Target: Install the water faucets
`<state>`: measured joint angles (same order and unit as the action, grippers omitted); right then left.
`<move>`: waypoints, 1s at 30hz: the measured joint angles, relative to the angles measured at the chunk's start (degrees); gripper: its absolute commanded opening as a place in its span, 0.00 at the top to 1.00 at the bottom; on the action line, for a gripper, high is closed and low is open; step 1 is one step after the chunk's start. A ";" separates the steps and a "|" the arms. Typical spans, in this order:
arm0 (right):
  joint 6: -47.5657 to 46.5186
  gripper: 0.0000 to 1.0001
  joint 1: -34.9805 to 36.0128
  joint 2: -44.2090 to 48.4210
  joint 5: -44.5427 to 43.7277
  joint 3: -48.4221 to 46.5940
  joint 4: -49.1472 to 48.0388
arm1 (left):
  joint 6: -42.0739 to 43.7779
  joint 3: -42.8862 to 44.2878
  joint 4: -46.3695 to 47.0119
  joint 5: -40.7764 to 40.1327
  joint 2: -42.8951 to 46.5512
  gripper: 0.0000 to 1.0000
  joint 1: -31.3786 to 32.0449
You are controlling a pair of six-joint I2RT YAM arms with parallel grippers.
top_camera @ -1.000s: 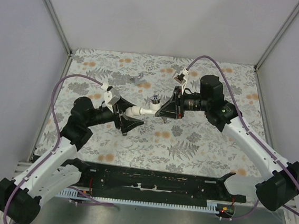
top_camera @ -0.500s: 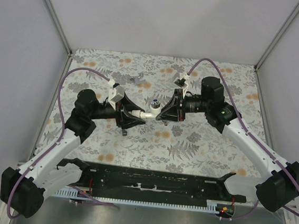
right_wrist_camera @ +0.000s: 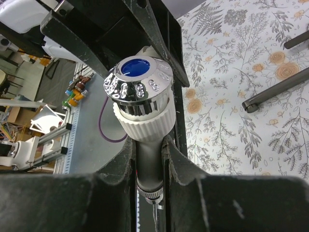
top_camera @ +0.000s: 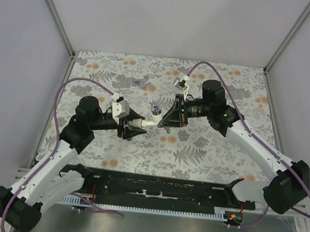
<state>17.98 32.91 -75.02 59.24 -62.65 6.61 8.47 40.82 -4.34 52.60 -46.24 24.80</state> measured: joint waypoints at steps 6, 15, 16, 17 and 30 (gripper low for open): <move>1.53 1.00 0.00 -0.50 -0.55 0.00 0.13 | 2.27 0.00 -1.33 -2.21 0.66 0.51 0.48; 1.66 1.00 -6.34 -0.81 -10.01 0.79 4.09 | -9.51 -0.94 3.93 -18.45 5.05 0.10 0.44; 1.84 1.00 -7.69 -0.81 -11.32 1.16 4.42 | -11.26 -0.94 3.96 -21.77 6.14 0.07 0.42; 2.16 1.00 -9.86 -0.81 -13.29 1.73 4.83 | -12.85 -0.94 3.63 -25.75 7.30 0.06 0.42; 15.74 0.99 -39.74 -12.11 -35.06 10.47 -7.10 | -27.85 -2.91 -16.48 -66.93 16.72 0.00 0.28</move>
<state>33.71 -6.83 -87.13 24.18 -52.18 -0.49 -19.38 37.91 -20.82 -14.33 -29.52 25.08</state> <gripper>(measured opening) 0.240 0.993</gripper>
